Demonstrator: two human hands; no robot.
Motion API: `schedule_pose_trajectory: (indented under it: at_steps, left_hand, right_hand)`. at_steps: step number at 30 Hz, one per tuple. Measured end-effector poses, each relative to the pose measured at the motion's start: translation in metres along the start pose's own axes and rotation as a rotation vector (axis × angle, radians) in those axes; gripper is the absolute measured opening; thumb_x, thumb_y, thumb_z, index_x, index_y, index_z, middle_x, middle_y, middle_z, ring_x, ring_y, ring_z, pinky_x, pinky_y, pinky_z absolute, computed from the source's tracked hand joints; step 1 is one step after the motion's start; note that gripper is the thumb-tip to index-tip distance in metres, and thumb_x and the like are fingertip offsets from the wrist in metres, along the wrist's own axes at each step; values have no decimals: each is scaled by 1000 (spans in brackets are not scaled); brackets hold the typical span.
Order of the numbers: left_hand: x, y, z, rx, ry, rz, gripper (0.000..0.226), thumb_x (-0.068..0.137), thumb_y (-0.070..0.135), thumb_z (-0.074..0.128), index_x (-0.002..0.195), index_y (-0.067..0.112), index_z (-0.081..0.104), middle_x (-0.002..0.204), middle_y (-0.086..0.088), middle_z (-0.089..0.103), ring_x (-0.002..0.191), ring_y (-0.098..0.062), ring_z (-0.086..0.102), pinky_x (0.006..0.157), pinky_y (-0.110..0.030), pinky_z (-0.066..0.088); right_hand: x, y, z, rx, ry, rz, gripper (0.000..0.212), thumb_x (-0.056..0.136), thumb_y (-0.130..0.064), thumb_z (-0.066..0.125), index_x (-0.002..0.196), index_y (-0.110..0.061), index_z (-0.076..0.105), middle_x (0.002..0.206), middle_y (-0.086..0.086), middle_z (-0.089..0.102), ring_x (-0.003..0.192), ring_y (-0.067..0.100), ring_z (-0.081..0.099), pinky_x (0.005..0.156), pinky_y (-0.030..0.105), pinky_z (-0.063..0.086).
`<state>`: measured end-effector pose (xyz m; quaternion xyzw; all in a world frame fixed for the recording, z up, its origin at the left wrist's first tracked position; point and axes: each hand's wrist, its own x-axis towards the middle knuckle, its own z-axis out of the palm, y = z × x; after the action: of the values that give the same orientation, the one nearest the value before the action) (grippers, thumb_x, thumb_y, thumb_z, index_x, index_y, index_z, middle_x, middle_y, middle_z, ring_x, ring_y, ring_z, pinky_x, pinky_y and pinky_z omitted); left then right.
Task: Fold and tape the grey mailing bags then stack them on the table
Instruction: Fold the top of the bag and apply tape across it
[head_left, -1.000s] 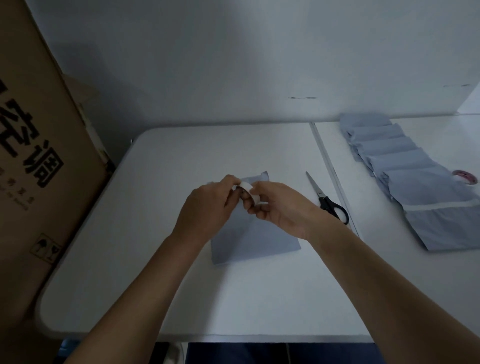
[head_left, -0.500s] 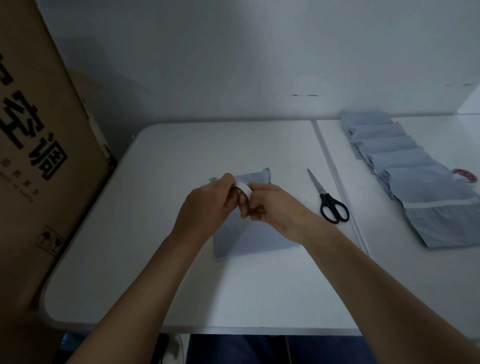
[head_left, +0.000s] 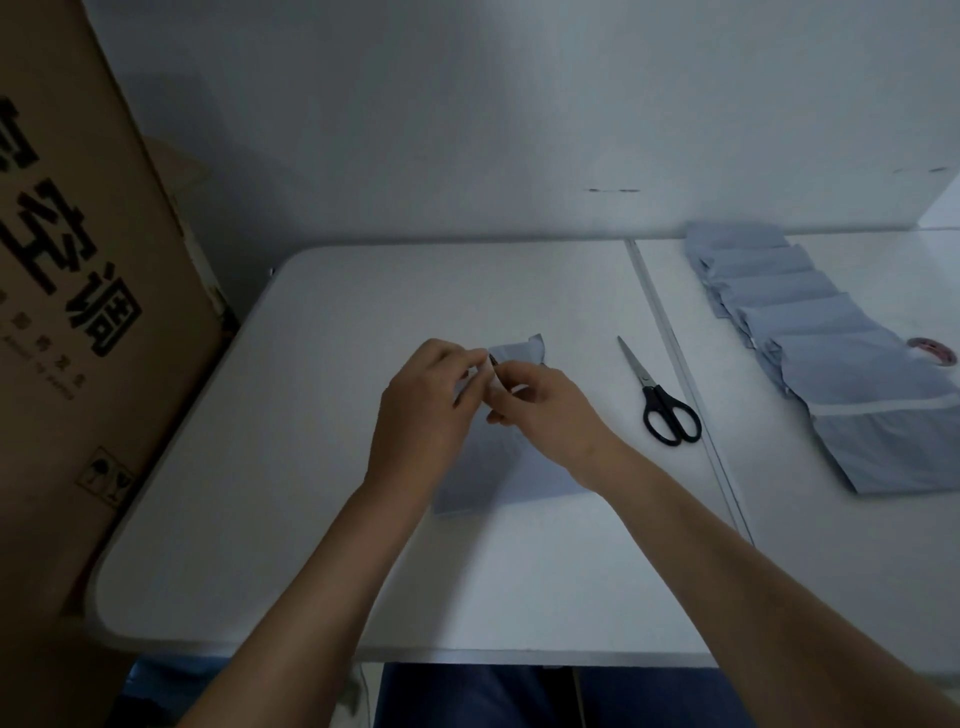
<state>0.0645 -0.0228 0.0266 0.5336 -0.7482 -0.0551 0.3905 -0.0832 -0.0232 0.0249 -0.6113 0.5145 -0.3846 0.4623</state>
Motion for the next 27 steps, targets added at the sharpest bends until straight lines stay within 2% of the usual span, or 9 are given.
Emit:
schedule_pose_trajectory:
  at_steps: [3,6,9,11,15,19,22,24,27]
  left_hand:
    - [-3,4,4,104,25,66,19,96,23,57,101,10,69,95,0,60,76,-14,59,61,-29,51]
    - [-5,7,6,161,17,120,25,96,25,48,97,9,67,94,0,60,74,-17,59,56,-37,53]
    - [-5,8,6,150,4,95,12,96,17,56,93,11,66,92,0,61,71,-17,59,55,-39,52]
    - [-3,7,5,145,-3,69,8,94,15,58,92,13,65,90,1,62,71,-17,59,57,-39,52]
    - [0,7,5,158,-24,54,9,95,18,57,91,15,65,88,2,62,70,-15,57,59,-35,51]
    - [-1,9,6,132,-69,39,9,94,20,59,88,15,64,87,4,60,68,-11,55,60,-32,50]
    - [1,8,6,-14,-101,-9,7,91,22,63,86,17,63,86,8,59,71,-7,55,65,-26,49]
    - [3,4,2,-138,-78,-44,3,89,15,65,90,17,62,93,8,59,79,-5,58,72,-21,49]
    - [4,-4,-1,-139,-147,-11,30,90,6,59,117,19,60,116,5,60,100,-6,59,87,-23,49]
  right_hand:
    - [0,1,0,-4,44,-15,26,97,-31,55,99,-10,70,91,11,70,76,12,67,70,14,51]
    - [2,1,-2,-36,38,2,27,97,-35,55,99,-13,70,92,6,71,73,7,67,75,19,52]
    - [2,2,-4,-89,44,7,26,96,-34,56,99,-12,70,91,6,70,75,10,68,79,27,53]
    - [2,2,-4,-144,43,-8,27,96,-33,55,98,-10,69,90,7,70,76,11,68,78,26,52]
    - [1,1,-4,-208,44,-8,30,98,-35,52,101,-10,69,90,1,70,76,10,68,68,13,48]
    - [0,1,-7,-178,46,43,28,98,-32,52,95,-11,71,92,-1,70,81,11,67,78,23,50]
    - [-1,1,-9,28,-10,110,24,95,-17,49,80,-16,68,81,-1,66,78,13,63,82,29,50]
    - [-1,-1,-10,157,-47,150,28,96,-17,45,77,-14,65,80,5,63,74,15,59,77,31,49]
    - [-2,-3,-9,237,-73,178,27,96,-20,41,79,-12,61,74,4,60,64,14,52,62,25,45]
